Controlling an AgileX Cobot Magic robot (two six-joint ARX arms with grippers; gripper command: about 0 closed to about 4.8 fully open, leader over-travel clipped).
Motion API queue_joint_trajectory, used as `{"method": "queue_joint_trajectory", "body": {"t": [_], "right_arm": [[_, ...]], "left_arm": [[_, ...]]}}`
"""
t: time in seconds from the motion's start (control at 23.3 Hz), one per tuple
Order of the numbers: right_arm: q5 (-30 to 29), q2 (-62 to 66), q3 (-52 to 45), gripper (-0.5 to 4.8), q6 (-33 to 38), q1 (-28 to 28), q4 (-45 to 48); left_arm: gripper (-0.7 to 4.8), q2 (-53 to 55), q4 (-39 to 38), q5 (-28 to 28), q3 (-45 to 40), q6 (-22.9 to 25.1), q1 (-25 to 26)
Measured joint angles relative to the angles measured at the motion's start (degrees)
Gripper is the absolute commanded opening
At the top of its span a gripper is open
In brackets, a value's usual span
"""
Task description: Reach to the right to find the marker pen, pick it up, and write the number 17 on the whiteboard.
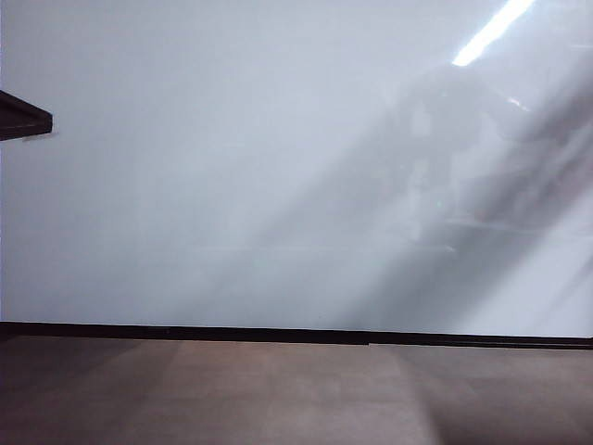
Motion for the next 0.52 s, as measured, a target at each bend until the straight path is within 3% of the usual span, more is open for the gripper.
{"method": "queue_joint_trajectory", "body": {"t": [0.13, 0.17, 0.21, 0.52], "right_arm": [[-0.11, 4.57, -2.89, 2.32, -0.37, -0.02, 5.7], [0.0, 5.42, -3.72, 3.02, -0.39, -0.02, 7.15], [0.35, 5.99, -4.66, 3.39, -0.59, -0.31, 8.74], [3.06, 15.37, -8.7, 3.37, -0.81, -1.25, 18.84]], "left_arm": [[-0.05, 0.02, 0.0, 0.0, 0.0, 0.0, 0.0], [-0.05, 0.02, 0.0, 0.0, 0.0, 0.0, 0.0], [-0.05, 0.02, -0.02, 0.0, 0.0, 0.0, 0.0], [-0.05, 0.02, -0.02, 0.0, 0.0, 0.0, 0.0]]}}
